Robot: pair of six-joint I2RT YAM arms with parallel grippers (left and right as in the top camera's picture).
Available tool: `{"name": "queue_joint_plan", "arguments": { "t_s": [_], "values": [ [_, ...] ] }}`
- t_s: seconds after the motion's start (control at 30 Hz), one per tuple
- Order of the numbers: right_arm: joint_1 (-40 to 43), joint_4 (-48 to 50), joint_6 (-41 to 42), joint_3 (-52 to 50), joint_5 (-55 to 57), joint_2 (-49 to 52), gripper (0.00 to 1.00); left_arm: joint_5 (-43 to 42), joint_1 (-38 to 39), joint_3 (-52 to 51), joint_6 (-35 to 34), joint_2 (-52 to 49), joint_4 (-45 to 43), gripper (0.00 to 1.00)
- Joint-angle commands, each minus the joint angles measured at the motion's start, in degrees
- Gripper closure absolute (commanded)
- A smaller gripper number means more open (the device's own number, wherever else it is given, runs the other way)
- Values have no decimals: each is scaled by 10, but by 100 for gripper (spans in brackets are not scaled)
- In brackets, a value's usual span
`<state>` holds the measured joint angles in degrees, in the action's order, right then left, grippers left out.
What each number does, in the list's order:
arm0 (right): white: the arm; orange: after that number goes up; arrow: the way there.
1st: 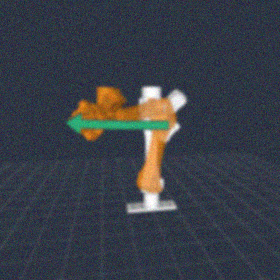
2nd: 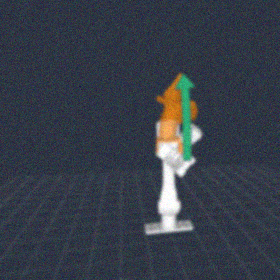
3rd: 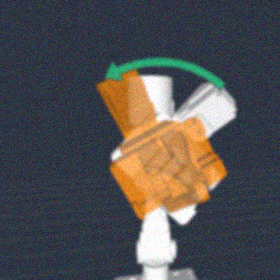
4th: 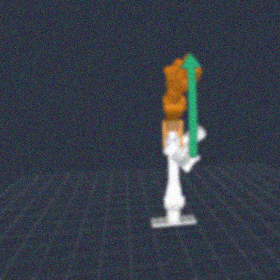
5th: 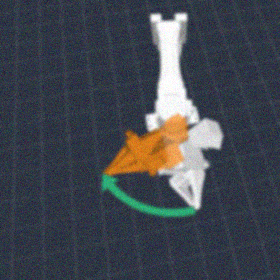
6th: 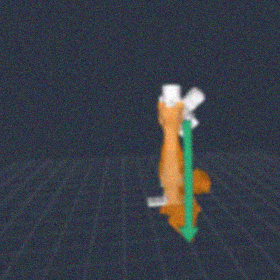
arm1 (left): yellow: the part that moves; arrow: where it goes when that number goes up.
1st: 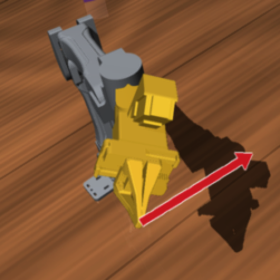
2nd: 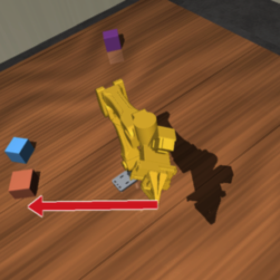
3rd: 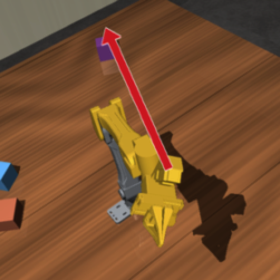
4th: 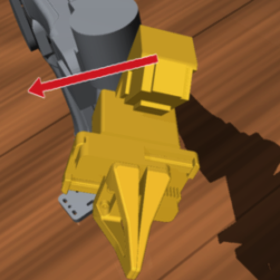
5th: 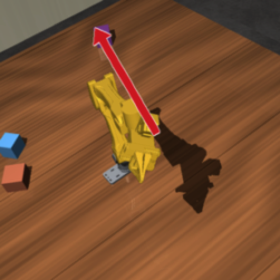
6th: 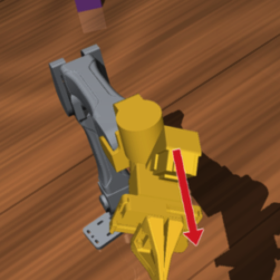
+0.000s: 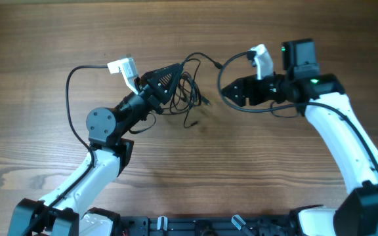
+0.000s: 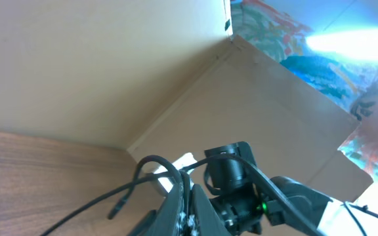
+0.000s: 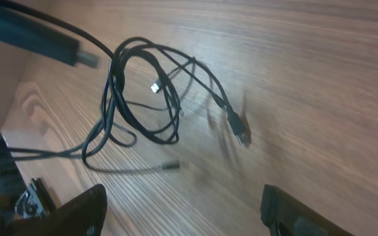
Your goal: Untangle cables
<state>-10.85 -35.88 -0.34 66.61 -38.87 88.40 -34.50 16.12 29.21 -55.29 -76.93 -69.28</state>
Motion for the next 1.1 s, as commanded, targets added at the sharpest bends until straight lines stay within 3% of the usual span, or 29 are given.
{"name": "queue_joint_plan", "arguments": {
  "t_s": [0.0, 0.13, 0.17, 0.2, 0.23, 0.33, 0.47, 0.53, 0.6, 0.67, 0.7, 0.77, 0.8, 0.83, 0.87, 0.9, 1.03, 1.07],
  "values": [
    [-42, 40, -12, 4, -82, 51, 23, 21, 2, 5, -23, 7, -7, 96],
    [-96, 113, -9, 4, -100, 118, 26, 33, 2, 5, -40, 9, -56, 96],
    [-103, 132, -9, 4, -115, 131, 46, 36, 2, 5, -41, 9, -69, 96],
    [-104, 144, 9, 4, -136, 139, 93, 41, 0, 5, -49, 10, -75, 96],
    [-95, 140, 25, 5, -136, 138, 96, 42, -5, 5, -52, 10, -75, 96],
    [-16, 73, 33, 6, -134, 97, 96, 39, -43, 5, -52, 10, 2, 96],
    [203, -48, 35, 5, -63, -18, 96, 39, -115, 5, -52, 10, 247, 96],
    [269, -60, 45, 5, -111, -38, 95, 28, -127, 5, -52, 10, 284, 96],
    [275, -59, 31, 5, -169, -37, 92, 1, -122, 5, -52, 10, 273, 96],
    [257, -61, 31, 5, -165, -35, 78, -4, -116, 5, -47, 10, 294, 93],
    [235, -62, 31, 5, -159, -35, 63, -1, -113, 5, -16, 10, 346, 78],
    [200, -63, 32, 5, -137, -35, 45, 56, -114, 5, -5, 10, 485, 75],
    [168, -69, 32, 5, -110, -35, 39, 123, -114, 5, -7, 10, 614, 69],
    [151, -70, 32, 5, -98, -35, 37, 150, -114, 5, -7, 10, 678, 61],
    [129, -71, 33, 5, -76, -35, 35, 175, -114, 5, -7, 10, 743, 13],
    [99, -71, 34, 5, -42, -35, 32, 190, -114, 5, -6, 10, 789, 0],
    [17, -70, 35, 5, 40, -35, 25, 181, -132, 15, 8, 41, 782, 0],
    [-2, -68, 40, 5, 39, -35, 25, 164, -136, 25, 56, 67, 760, 0]
  ]
}}
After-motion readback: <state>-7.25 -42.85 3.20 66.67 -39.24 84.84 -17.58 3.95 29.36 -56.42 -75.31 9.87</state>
